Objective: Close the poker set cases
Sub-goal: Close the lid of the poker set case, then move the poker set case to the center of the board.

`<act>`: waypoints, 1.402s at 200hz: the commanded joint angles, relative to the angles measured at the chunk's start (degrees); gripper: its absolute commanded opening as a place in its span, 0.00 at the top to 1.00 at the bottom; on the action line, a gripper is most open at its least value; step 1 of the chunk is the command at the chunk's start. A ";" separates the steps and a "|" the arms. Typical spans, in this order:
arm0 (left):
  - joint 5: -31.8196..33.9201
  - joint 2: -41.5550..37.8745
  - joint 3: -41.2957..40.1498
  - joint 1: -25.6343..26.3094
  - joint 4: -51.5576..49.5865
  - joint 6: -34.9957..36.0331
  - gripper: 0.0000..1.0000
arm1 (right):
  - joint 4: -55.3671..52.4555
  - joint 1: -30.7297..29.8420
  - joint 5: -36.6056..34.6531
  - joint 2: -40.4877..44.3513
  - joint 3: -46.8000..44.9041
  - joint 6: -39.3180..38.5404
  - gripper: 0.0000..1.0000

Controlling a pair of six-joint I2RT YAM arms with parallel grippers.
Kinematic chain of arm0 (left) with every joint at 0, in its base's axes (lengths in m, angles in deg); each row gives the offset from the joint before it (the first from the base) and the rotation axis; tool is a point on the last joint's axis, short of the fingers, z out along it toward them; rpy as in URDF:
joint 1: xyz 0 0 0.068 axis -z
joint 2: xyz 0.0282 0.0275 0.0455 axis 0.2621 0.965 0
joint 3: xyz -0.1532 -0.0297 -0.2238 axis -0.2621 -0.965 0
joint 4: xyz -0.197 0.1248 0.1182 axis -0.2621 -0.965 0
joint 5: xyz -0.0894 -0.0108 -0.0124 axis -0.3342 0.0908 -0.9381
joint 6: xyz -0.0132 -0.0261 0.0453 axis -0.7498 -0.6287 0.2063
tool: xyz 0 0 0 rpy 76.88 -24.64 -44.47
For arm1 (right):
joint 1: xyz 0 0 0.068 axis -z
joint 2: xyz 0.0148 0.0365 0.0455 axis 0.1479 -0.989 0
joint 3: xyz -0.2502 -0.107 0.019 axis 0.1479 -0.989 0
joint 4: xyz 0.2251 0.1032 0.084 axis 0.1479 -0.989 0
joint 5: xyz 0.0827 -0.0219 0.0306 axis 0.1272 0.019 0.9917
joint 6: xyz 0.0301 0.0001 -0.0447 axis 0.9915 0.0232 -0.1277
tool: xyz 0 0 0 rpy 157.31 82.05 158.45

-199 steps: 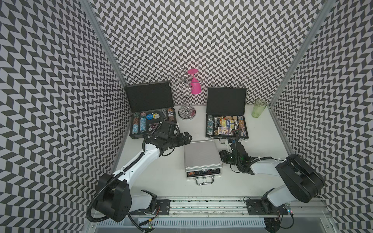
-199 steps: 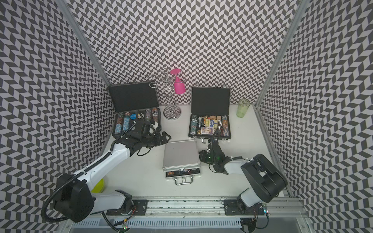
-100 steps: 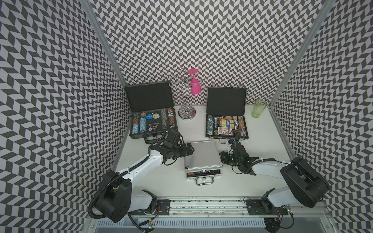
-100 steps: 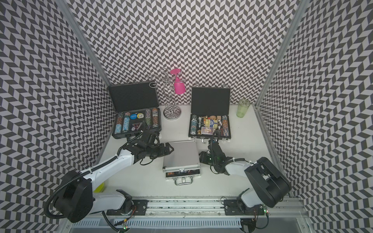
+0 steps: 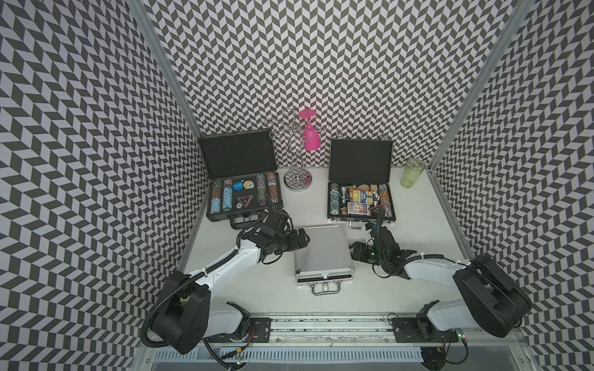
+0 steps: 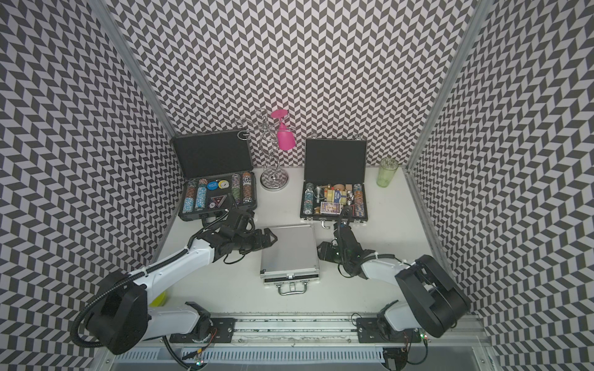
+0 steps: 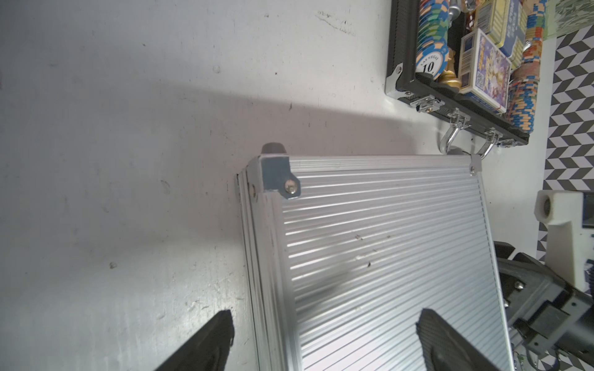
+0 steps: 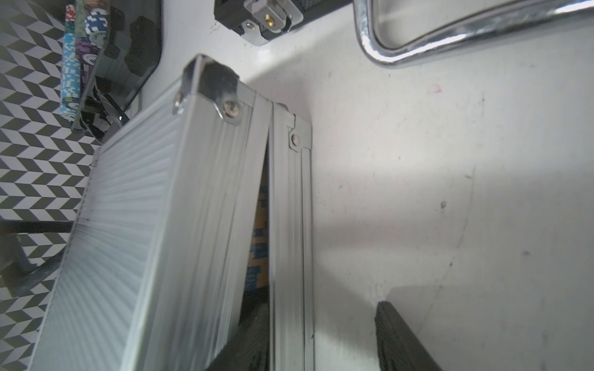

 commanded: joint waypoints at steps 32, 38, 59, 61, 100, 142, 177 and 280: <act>1.41 -0.03 -2.01 0.43 0.79 -0.77 0.08 | -5.44 4.33 -2.21 3.67 -1.96 -2.46 0.46; 1.41 0.05 -2.14 0.40 0.86 -0.85 0.08 | -5.41 4.43 -2.16 3.87 -1.99 -2.62 0.45; 1.27 0.20 -2.48 0.39 1.06 -0.94 0.08 | -6.37 4.60 -1.78 4.03 -1.51 -3.13 0.45; 1.31 0.09 -2.50 0.45 1.08 -0.94 0.08 | -6.39 4.62 -1.66 4.13 -1.45 -3.20 0.45; -0.33 -1.02 -5.13 0.47 1.25 -0.11 0.08 | -5.81 4.60 2.61 7.30 -0.17 -4.42 0.41; -4.67 -3.55 -7.75 0.48 4.92 0.27 0.08 | -6.33 4.60 4.85 9.78 2.04 -5.88 0.36; -5.62 -2.65 -8.29 0.73 5.76 0.47 0.10 | -3.41 3.71 9.43 9.02 2.73 -5.66 0.32; -5.35 -0.81 -10.85 0.87 8.38 -0.75 0.29 | 3.50 -1.46 12.21 1.86 2.25 -3.74 0.40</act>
